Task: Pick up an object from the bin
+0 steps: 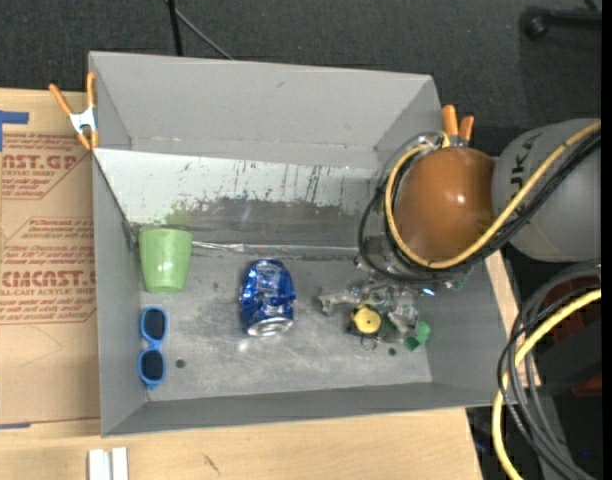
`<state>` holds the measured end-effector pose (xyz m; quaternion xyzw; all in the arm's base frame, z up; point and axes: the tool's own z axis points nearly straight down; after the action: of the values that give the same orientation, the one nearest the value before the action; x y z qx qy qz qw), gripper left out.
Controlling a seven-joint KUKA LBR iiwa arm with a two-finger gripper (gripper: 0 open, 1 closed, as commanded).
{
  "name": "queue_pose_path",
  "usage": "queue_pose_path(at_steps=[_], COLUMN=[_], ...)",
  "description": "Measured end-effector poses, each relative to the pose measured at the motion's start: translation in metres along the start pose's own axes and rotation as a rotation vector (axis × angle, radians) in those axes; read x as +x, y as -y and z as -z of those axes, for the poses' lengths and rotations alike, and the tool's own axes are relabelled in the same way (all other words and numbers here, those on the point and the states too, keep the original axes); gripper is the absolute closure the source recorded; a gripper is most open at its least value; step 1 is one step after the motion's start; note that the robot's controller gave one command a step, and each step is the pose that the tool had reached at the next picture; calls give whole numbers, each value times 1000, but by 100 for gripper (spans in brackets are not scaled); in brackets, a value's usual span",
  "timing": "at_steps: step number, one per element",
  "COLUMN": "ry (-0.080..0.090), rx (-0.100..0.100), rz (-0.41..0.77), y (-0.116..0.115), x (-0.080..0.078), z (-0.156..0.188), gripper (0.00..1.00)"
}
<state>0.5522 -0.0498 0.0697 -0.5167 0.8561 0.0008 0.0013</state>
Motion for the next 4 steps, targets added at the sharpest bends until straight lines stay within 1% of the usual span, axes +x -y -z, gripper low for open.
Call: queue_pose_path(at_steps=[1,2,3,4], ry=[-1,-1,-1,0], rx=[0,0,2,4], rz=[-1,-3,-5,-6], y=[1,0,0,0], x=[1,0,-1,-3], z=[1,9,37,75], gripper=[100,100,100,100])
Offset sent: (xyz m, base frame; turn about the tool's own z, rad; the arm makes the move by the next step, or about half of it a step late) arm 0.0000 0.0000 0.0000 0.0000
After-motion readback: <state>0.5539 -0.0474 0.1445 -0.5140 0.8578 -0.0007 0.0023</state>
